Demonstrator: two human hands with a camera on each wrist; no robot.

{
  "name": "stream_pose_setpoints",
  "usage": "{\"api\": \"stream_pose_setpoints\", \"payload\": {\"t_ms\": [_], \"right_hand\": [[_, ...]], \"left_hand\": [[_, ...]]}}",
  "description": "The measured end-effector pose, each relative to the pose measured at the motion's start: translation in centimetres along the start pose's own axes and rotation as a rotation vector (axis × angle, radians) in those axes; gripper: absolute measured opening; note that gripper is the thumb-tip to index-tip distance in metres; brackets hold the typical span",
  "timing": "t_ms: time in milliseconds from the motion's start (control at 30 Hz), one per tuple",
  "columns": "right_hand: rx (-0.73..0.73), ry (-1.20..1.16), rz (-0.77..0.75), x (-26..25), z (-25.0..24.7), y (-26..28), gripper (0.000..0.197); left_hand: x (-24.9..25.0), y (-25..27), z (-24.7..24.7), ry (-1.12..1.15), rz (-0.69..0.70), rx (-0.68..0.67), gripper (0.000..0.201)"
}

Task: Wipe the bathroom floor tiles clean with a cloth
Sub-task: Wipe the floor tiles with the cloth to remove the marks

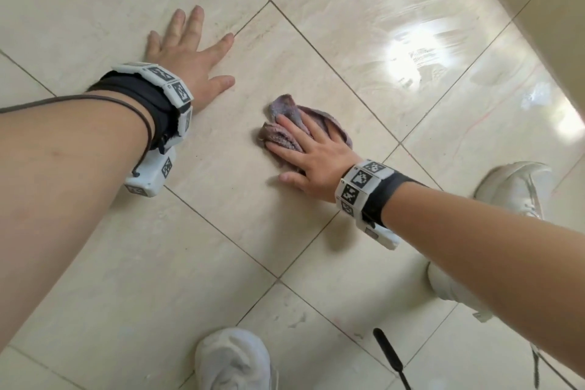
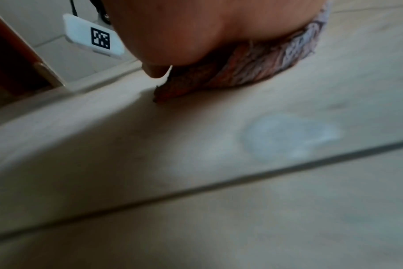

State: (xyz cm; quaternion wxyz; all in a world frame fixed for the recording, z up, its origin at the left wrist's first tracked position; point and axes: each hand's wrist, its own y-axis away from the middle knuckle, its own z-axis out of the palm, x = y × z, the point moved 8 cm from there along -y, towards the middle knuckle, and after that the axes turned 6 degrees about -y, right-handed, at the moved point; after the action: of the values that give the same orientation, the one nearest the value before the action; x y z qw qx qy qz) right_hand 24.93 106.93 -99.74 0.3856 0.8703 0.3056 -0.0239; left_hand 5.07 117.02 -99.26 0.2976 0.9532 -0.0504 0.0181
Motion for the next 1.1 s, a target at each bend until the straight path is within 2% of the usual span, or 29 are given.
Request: {"api": "stream_pose_setpoints", "payload": {"t_ms": [133,233,367,500,600,700,800,900,1000,1100], "right_hand": [[0.066,-0.052,0.108,4.0,-2.2,-1.2,0.063],[0.095,-0.122,0.17,2.8,-2.2,-2.2,0.068],[0.044,-0.078,0.025,-2.1,0.6,-1.1,0.07],[-0.026,0.038,-0.076,-1.1,2.0,0.7,0.074],[-0.002,-0.028,0.026,2.0,-0.1,0.5,0.068],[0.047,-0.109,0.122,1.9,-1.0,-0.8,0.068],[0.035,-0.115,0.097,-0.6,0.6,-0.6,0.068],[0.027,-0.129,0.093,-0.7,2.3,1.5,0.067],[0.006,-0.151,0.151,1.1,4.1,4.0,0.069],[0.062,-0.227,0.294,5.6,3.8,5.8,0.066]], "left_hand": [[0.6,0.2,0.1,-0.035,0.001,0.003,0.063],[1.4,0.1,0.3,-0.051,0.001,-0.001,0.062],[1.5,0.1,0.5,-0.019,-0.032,-0.004,0.063],[1.8,0.2,0.6,0.034,-0.071,0.019,0.062],[1.9,0.3,0.7,0.036,-0.077,0.038,0.061],[2.0,0.2,0.9,0.043,-0.082,0.058,0.06],[2.2,-0.1,0.8,0.041,-0.107,0.072,0.06],[3.2,-0.8,0.3,0.023,-0.115,0.068,0.061],[5.8,-1.9,-0.5,-0.008,-0.073,0.075,0.064],[10.6,-3.0,-0.7,-0.041,0.011,0.077,0.067]]}}
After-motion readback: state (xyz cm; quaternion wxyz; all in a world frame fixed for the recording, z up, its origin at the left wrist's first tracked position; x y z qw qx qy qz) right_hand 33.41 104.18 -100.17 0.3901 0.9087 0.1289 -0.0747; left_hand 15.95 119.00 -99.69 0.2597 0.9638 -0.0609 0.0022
